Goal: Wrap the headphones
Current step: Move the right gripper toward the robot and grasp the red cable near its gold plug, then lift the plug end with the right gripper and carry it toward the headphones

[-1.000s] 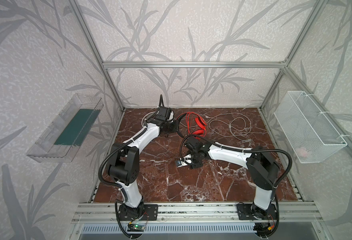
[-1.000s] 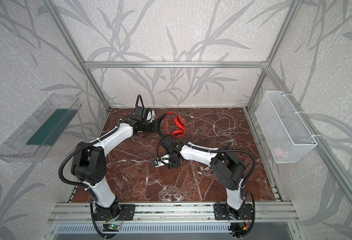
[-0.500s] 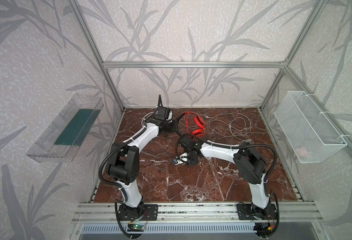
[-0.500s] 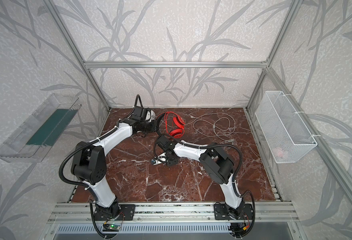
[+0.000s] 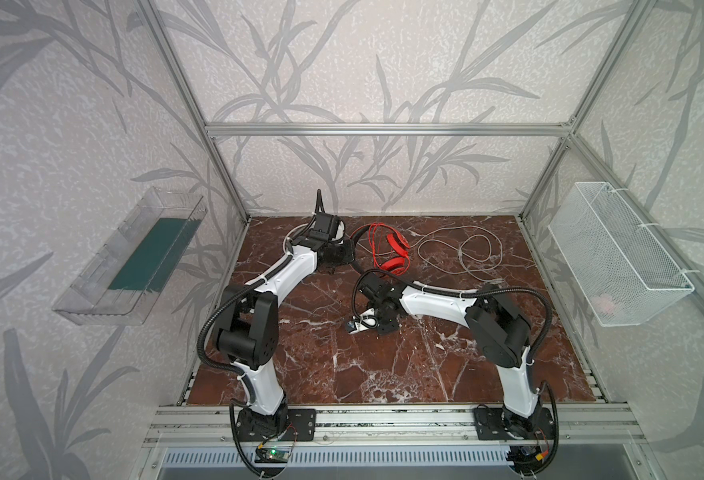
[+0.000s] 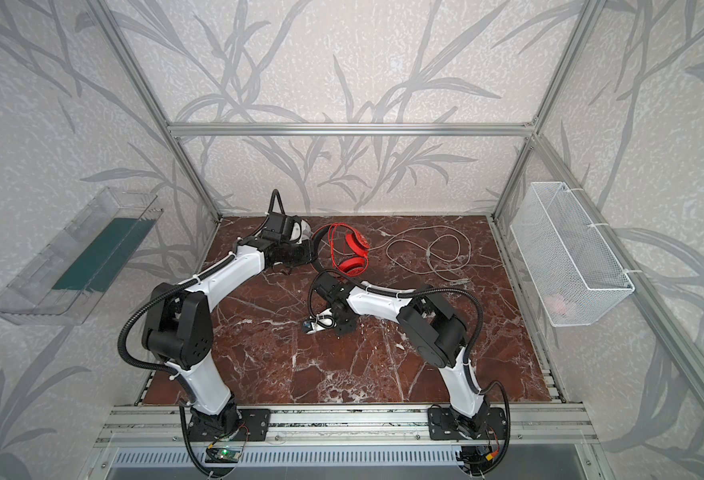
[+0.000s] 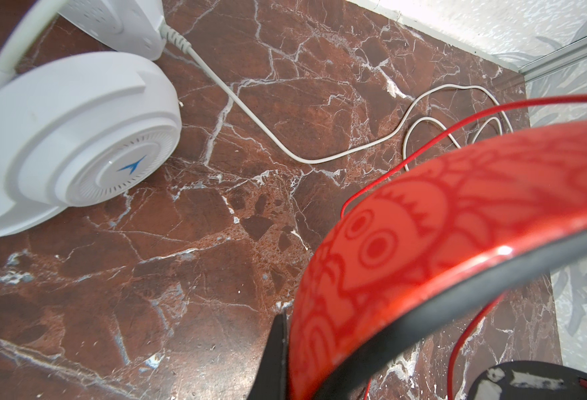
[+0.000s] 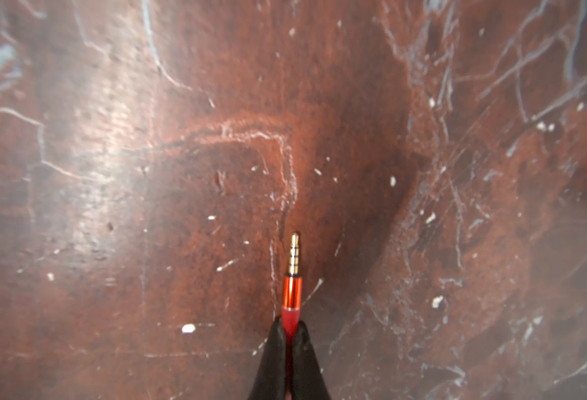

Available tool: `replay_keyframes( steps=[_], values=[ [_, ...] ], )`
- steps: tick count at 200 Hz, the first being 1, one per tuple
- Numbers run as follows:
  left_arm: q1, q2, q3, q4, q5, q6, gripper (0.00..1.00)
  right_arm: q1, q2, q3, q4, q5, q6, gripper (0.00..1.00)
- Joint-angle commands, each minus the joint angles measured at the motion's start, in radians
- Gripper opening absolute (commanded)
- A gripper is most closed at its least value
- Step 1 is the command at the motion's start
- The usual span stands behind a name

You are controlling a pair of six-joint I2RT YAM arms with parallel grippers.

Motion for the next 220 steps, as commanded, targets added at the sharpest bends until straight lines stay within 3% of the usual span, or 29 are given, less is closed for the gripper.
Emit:
replay_keyframes(
  steps=[1, 35, 110, 176, 220],
  values=[
    [0.005, 0.006, 0.029, 0.017, 0.008, -0.023, 0.0, 0.007, -0.037, -0.043, -0.016, -0.062, -0.014, 0.0],
    [0.006, 0.007, 0.024, 0.019, 0.006, -0.028, 0.0, 0.007, -0.105, -0.078, 0.02, -0.142, 0.019, 0.0],
    [0.005, 0.015, 0.027, 0.033, 0.014, -0.048, 0.0, 0.009, -0.271, -0.088, 0.083, -0.496, 0.189, 0.0],
    [0.002, 0.017, 0.01, 0.022, -0.023, -0.031, 0.0, -0.003, -0.338, 0.023, 0.163, -0.614, 0.322, 0.0],
    [0.001, 0.015, -0.011, 0.004, -0.064, 0.002, 0.0, -0.077, -0.432, 0.02, 0.316, -0.744, 0.524, 0.0]
  ],
)
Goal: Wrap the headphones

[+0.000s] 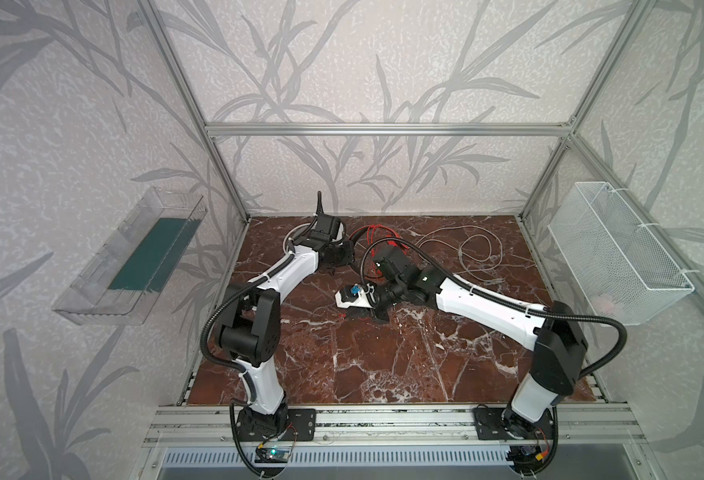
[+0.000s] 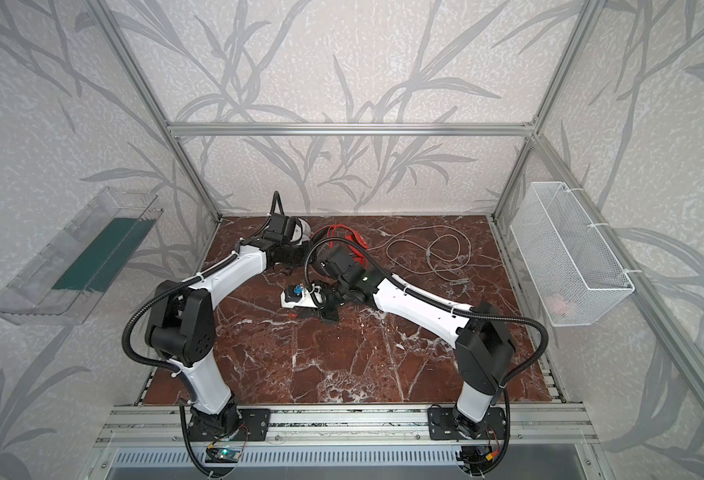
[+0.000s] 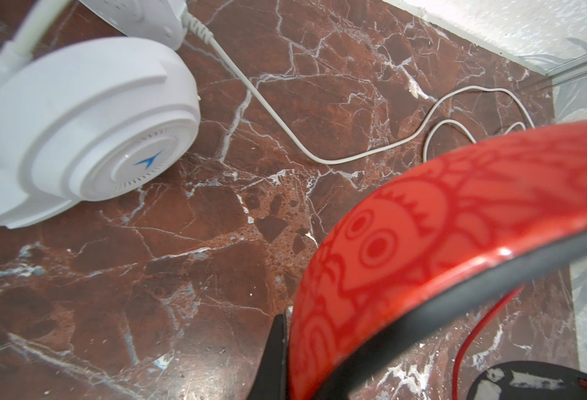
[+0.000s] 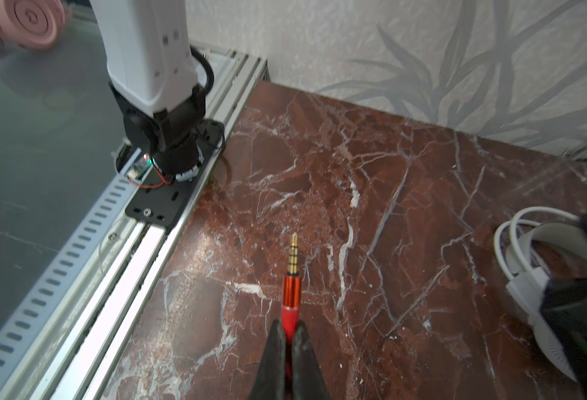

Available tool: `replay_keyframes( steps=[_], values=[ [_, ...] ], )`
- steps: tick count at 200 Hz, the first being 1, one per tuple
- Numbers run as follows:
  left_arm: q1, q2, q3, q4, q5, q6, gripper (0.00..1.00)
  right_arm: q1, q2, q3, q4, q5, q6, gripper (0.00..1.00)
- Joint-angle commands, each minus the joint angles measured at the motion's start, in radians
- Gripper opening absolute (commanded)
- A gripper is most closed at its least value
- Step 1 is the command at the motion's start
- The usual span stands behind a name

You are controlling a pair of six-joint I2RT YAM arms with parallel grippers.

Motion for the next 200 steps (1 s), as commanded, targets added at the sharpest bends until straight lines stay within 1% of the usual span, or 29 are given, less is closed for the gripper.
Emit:
replay_keyframes(
  steps=[1, 17, 33, 65, 108, 152, 200],
  values=[
    [-0.001, -0.008, -0.011, 0.003, -0.019, 0.015, 0.0, -0.047, -0.081, 0.011, 0.133, -0.118, 0.158, 0.0],
    [-0.002, -0.005, -0.017, 0.002, -0.028, 0.022, 0.0, -0.074, -0.115, -0.019, 0.208, -0.147, 0.22, 0.0],
    [-0.005, 0.0, -0.016, -0.003, -0.038, 0.029, 0.0, -0.095, -0.14, -0.025, 0.223, -0.157, 0.243, 0.0],
    [-0.007, 0.008, -0.013, -0.011, -0.037, 0.03, 0.0, -0.13, -0.177, -0.022, 0.209, -0.167, 0.262, 0.0],
    [-0.007, 0.015, -0.006, -0.004, -0.026, 0.024, 0.0, -0.172, -0.207, -0.017, 0.147, -0.181, 0.268, 0.0],
    [-0.014, 0.03, -0.004, -0.018, -0.039, 0.041, 0.0, -0.191, -0.218, -0.022, 0.277, -0.205, 0.373, 0.0],
    [-0.034, 0.037, 0.006, -0.05, -0.072, 0.077, 0.0, -0.227, -0.167, 0.047, 0.382, -0.171, 0.511, 0.0]
  ],
)
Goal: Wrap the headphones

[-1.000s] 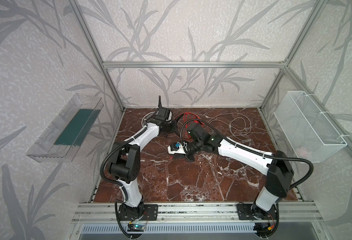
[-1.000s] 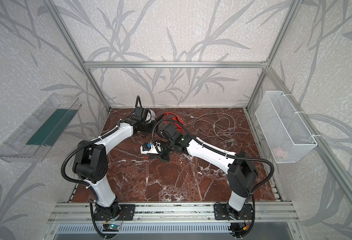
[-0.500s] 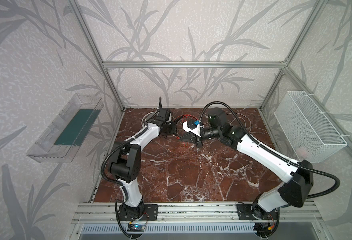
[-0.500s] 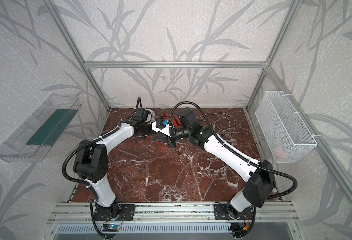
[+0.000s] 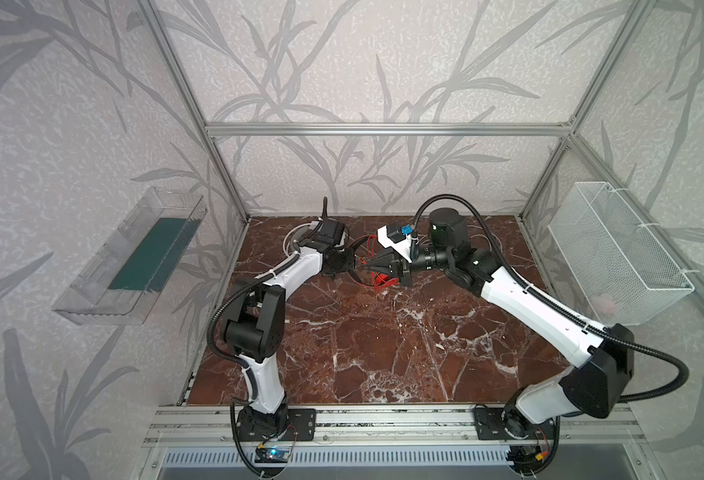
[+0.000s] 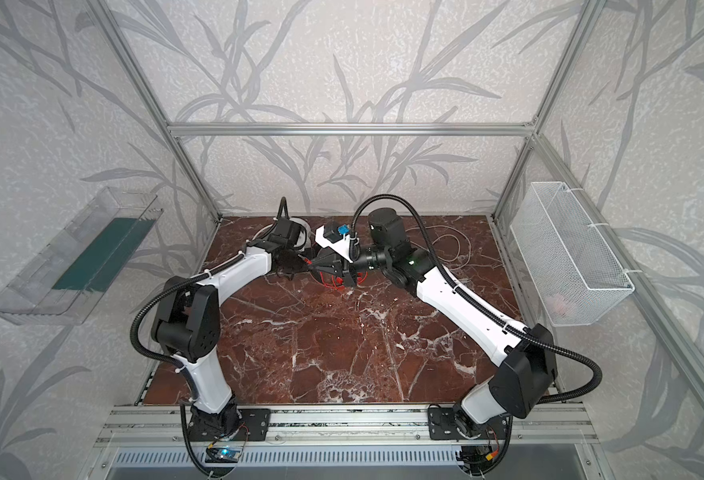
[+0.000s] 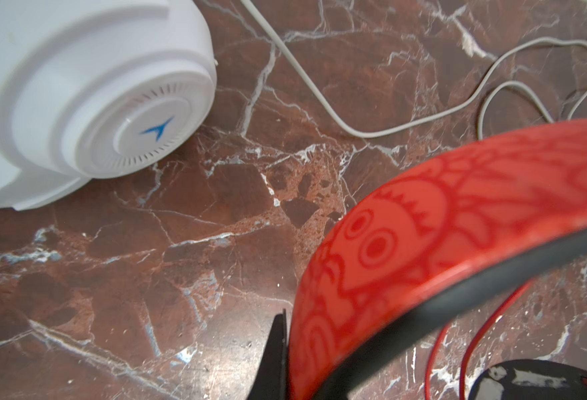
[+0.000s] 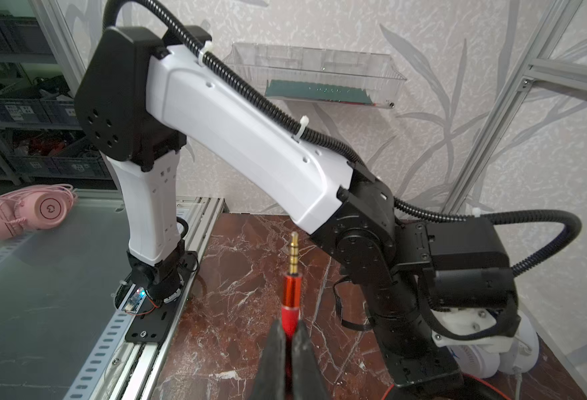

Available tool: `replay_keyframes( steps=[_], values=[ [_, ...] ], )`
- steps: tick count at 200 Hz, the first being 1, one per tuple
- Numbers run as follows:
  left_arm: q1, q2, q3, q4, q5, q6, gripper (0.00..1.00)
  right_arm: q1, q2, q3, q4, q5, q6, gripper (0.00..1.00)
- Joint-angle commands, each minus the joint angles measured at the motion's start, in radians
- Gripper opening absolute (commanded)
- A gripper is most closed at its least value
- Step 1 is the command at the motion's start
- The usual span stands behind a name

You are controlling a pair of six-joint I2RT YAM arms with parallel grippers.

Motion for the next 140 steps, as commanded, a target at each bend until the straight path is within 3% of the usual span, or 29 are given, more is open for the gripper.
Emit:
replay_keyframes(
  steps=[1, 53, 106, 140],
  values=[
    [-0.011, -0.001, 0.019, -0.007, -0.014, 0.023, 0.0, -0.024, 0.017, 0.058, 0.096, 0.006, 0.103, 0.0],
    [-0.028, 0.004, 0.041, -0.066, -0.006, 0.073, 0.0, -0.1, 0.038, 0.065, 0.194, 0.134, 0.224, 0.0],
    [-0.045, -0.051, -0.003, -0.04, 0.009, 0.11, 0.0, -0.187, 0.104, 0.094, 0.174, 0.255, 0.376, 0.0],
    [-0.05, -0.108, -0.06, -0.002, 0.032, 0.118, 0.0, -0.213, 0.139, 0.076, 0.154, 0.396, 0.413, 0.0]
  ],
)
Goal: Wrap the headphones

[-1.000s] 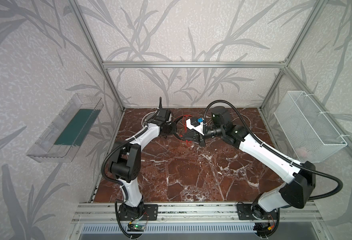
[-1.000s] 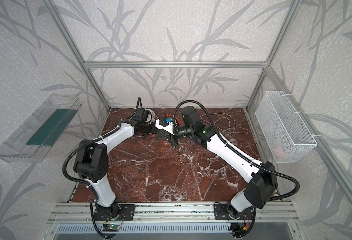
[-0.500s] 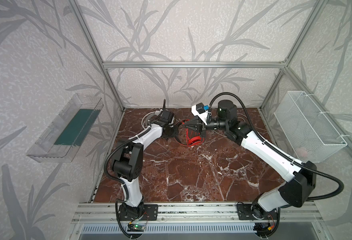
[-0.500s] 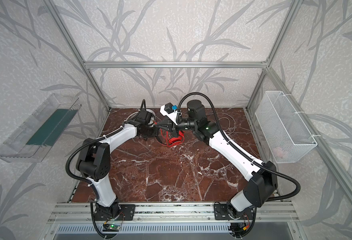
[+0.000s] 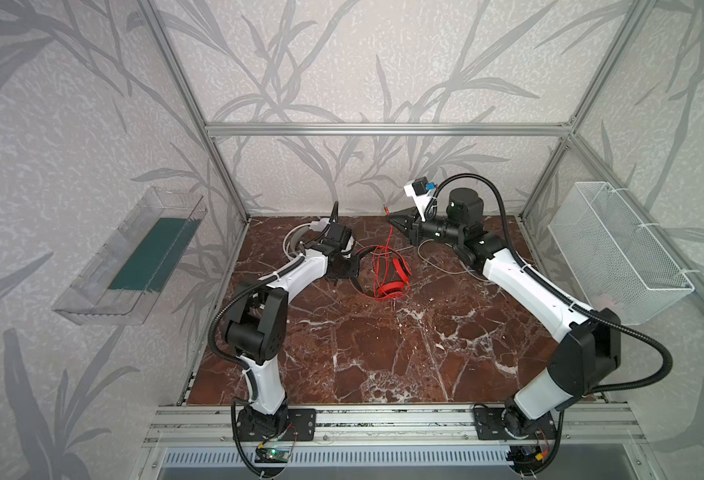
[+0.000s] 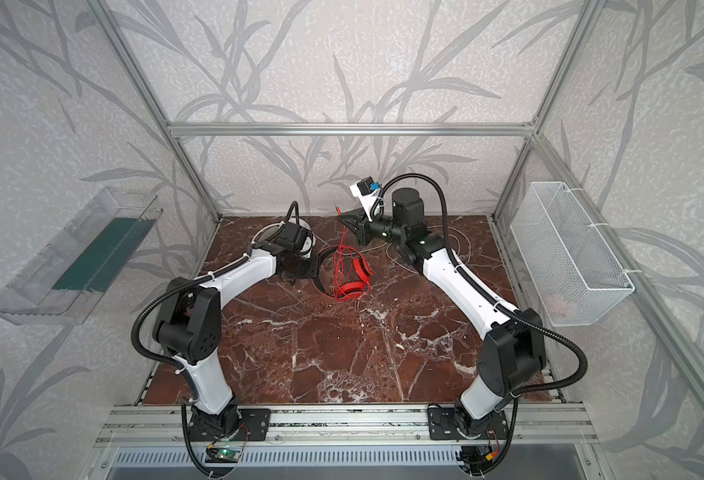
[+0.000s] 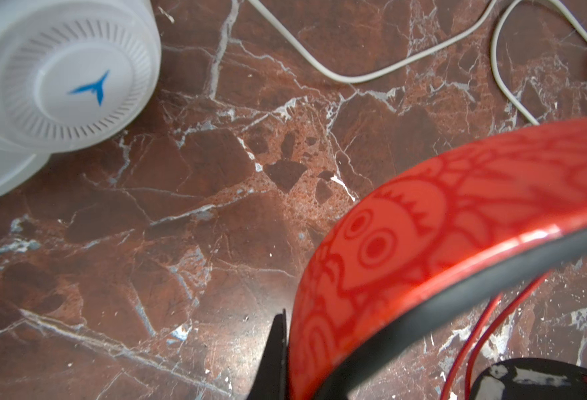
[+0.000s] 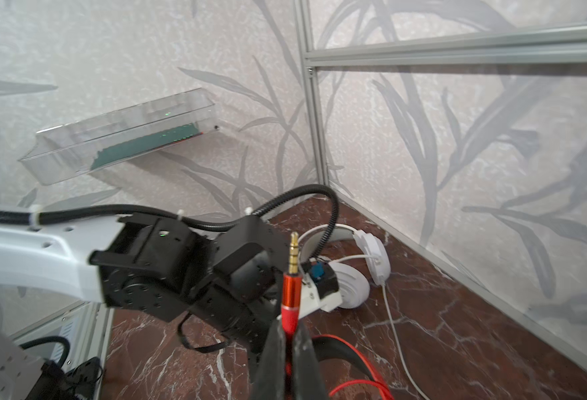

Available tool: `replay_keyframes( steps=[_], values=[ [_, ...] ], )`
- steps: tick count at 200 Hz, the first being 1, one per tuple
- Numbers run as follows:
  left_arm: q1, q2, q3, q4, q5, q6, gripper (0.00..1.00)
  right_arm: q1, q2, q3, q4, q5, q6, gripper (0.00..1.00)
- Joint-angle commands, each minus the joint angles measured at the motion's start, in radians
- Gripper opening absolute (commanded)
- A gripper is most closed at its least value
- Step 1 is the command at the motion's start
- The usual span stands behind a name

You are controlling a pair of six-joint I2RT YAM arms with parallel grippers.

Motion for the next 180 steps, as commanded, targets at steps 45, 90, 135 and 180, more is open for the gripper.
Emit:
replay_keyframes(
  steps=[45, 90, 135, 180],
  values=[
    [-0.012, -0.138, -0.058, 0.04, 0.078, 0.063, 0.0, -0.027, 0.109, 0.058, -0.029, 0.189, 0.091, 0.0],
    [-0.012, -0.183, -0.066, 0.036, 0.088, 0.079, 0.0, -0.033, 0.216, 0.158, -0.147, 0.312, 0.111, 0.0],
    [-0.012, -0.208, -0.074, 0.041, 0.117, 0.076, 0.0, -0.044, 0.289, 0.189, -0.183, 0.327, 0.151, 0.0],
    [-0.012, -0.238, -0.09, 0.055, 0.129, 0.07, 0.0, -0.07, 0.323, 0.182, -0.204, 0.243, 0.219, 0.0]
  ],
)
